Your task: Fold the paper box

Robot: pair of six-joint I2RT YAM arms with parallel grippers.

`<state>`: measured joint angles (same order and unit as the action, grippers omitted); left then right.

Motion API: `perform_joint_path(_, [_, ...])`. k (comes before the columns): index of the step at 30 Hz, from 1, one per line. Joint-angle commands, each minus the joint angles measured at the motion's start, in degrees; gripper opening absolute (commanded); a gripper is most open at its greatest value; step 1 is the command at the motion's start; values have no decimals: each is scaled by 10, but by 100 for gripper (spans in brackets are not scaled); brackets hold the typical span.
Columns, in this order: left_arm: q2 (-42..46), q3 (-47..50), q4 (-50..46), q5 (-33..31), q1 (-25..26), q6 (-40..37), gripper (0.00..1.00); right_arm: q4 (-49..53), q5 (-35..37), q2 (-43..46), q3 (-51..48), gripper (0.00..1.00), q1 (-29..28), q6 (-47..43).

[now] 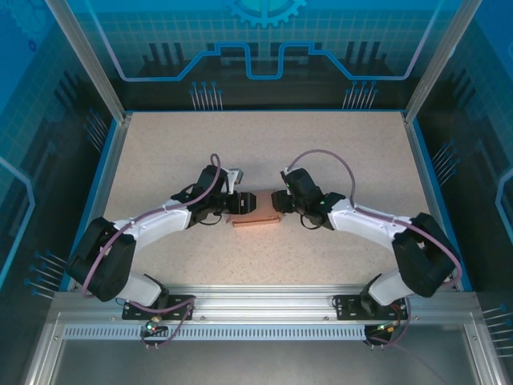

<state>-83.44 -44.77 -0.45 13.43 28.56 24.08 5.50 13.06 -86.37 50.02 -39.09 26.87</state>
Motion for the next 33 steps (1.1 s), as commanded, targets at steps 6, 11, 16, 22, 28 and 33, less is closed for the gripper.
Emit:
perform_joint_path(6, [-11,15,12,4,4,8,62,-7,-71,-58,18,53,22,-7])
perform_joint_path(11, [-21,23,18,3,4,10,62,-20,-76,-79,7,53,27,-7])
perform_joint_path(16, [-36,31,31,5,6,17,62,-30,-74,-99,-10,53,29,-8])
perform_joint_path(22, [-48,33,35,6,8,19,62,-32,-67,-115,-9,53,30,-20])
perform_joint_path(28, [-24,19,25,-4,8,13,65,-30,-63,-80,-4,54,29,-50])
perform_joint_path(33, [9,9,22,-42,8,-3,68,-13,-39,-28,-4,57,26,-81])
